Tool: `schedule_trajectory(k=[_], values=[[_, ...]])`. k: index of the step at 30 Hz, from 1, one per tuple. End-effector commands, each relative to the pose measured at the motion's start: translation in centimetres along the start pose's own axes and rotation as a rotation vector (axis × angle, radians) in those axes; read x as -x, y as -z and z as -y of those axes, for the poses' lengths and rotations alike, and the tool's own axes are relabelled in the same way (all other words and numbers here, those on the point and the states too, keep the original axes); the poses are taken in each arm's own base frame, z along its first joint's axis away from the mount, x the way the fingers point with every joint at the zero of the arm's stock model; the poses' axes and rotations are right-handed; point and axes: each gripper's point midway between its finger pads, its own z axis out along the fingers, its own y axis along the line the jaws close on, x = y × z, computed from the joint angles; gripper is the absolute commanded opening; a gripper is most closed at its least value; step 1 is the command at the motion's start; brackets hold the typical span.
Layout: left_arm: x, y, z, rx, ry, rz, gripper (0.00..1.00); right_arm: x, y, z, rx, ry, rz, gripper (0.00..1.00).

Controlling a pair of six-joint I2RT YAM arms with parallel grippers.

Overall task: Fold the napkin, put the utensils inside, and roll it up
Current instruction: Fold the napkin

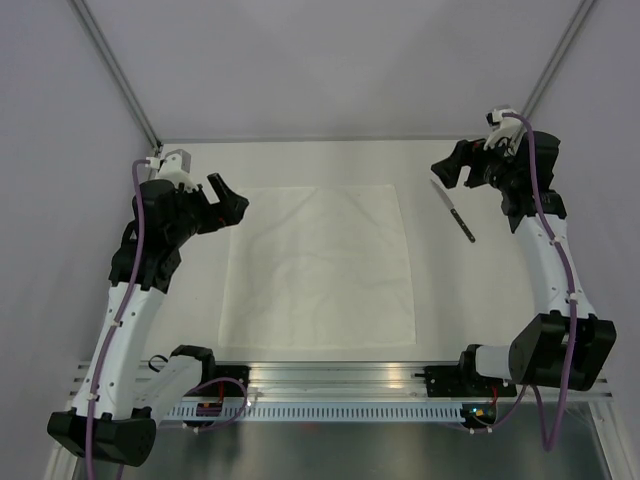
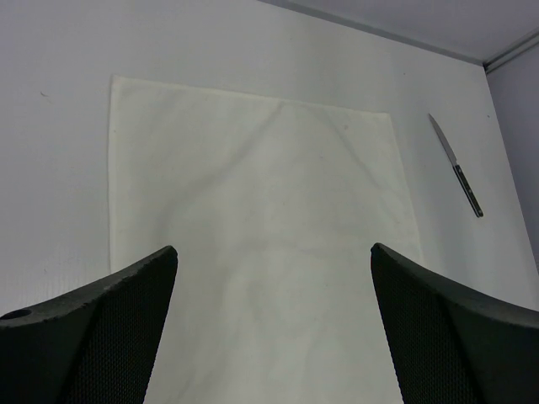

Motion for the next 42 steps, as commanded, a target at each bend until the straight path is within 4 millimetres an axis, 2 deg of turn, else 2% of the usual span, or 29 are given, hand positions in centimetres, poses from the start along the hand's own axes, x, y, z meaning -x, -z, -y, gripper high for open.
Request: schedule_trajectory(k=[1,4,5,6,7,8,10,11,13,14,15,16,18,19,21,22,24,25,28,31,37,42], values=[[2.6,1.2,1.2,-0.029,-0.038,0.06,1.0,-0.3,-1.1,-2.1,0.134,0.0,-0.032,0.98],[4.0,2.0,2.2,-0.055,-0.036,0.091,1.0,-2.3,-4.0,-5.3,0.13,0.095,-0.127,0.93],[4.7,2.5,2.7,-0.067,-0.037,0.108,1.0,-3.7,-5.2,-9.2,0.186,0.133,-0.161,0.93],[5.1,2.6,2.9,-0.07,-0.036,0.119,1.0,-4.7,-5.9,-11.1,0.203,0.155,-0.182,0.91],[5.5,2.9,3.1,-0.074,-0.03,0.13,1.0,-5.5,-6.6,-11.9,0.162,0.179,-0.203,0.89],[6.3,3.4,3.4,-0.074,-0.029,0.151,1.0,-7.8,-7.7,-16.8,0.249,0.223,-0.253,0.87],[7.1,3.9,3.6,-0.072,-0.021,0.175,1.0,-10.3,-8.6,-20.9,0.294,0.264,-0.301,0.79],[7.9,4.3,3.9,-0.073,-0.02,0.195,1.0,-13.0,-9.2,-24.8,0.345,0.315,-0.352,0.77],[8.5,4.8,4.1,-0.076,-0.011,0.21,1.0,-15.4,-9.7,-28.6,0.399,0.355,-0.383,0.69],[9.0,5.2,4.2,-0.071,-0.01,0.229,1.0,-17.6,-9.9,-31.7,0.452,0.381,-0.418,0.66],[9.2,5.5,4.3,-0.068,-0.005,0.236,1.0,-18.6,-9.9,-33.5,0.487,0.388,-0.428,0.61],[9.5,5.7,4.1,-0.054,-0.002,0.247,1.0,-20.5,-9.9,-36.3,0.535,0.404,-0.452,0.59],[10.3,6.6,4.2,-0.047,-0.002,0.272,1.0,-22.2,-9.8,-39.0,0.582,0.428,-0.449,0.56],[10.5,6.9,4.1,-0.033,-0.002,0.279,1.0,-24.3,-9.2,-41.5,0.629,0.454,-0.468,0.56],[11.1,7.6,4.1,-0.024,-0.006,0.297,1.0,-25.7,-8.6,-43.9,0.677,0.477,-0.467,0.55],[11.1,7.9,3.9,-0.008,-0.005,0.3,1.0,-27.3,-7.8,-46.2,0.72,0.504,-0.479,0.54],[11.5,8.6,3.8,0.006,-0.01,0.315,1.0,-28.5,-7.3,-48.2,0.753,0.544,-0.459,0.53],[11.6,8.8,3.7,0.016,-0.011,0.321,1.0,-30.0,-6.3,-49.9,0.785,0.58,-0.455,0.53],[11.7,9.5,3.2,0.042,-0.01,0.334,1.0,-31.7,-5.4,-52.7,0.829,0.636,-0.411,0.52],[11.7,9.9,3.0,0.055,-0.011,0.34,1.0,-33.8,-5.0,-54.4,0.859,0.668,-0.414,0.49],[11.7,10.7,2.7,0.077,-0.023,0.353,1.0,-36.6,-5.5,-55.9,0.861,0.728,-0.401,0.48],[11.6,11.3,2.3,0.097,-0.032,0.361,1.0,-39.3,-6.3,-55.5,0.84,0.758,-0.416,0.47]])
